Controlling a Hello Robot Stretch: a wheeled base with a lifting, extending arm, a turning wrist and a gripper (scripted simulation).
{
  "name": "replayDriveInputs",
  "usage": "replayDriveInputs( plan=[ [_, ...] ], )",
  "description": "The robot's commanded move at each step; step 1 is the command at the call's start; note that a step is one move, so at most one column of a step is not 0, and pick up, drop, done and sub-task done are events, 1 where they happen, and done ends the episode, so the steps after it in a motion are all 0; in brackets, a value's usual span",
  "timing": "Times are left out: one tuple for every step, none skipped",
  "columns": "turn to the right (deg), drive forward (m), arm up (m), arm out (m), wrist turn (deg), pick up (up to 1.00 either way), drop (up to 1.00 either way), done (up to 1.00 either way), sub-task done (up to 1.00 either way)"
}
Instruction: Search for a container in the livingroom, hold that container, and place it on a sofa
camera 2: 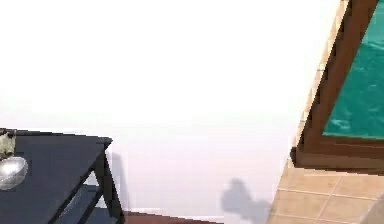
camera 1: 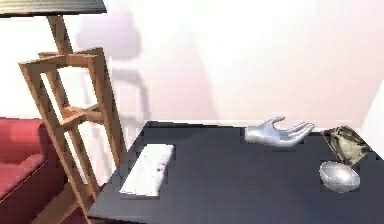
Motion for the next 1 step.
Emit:
replayDriveInputs(
  plan=[
    [45.0,0.0,0.0,0.0,0.0,0.0,0.0,0.0,0.0]
  ],
)
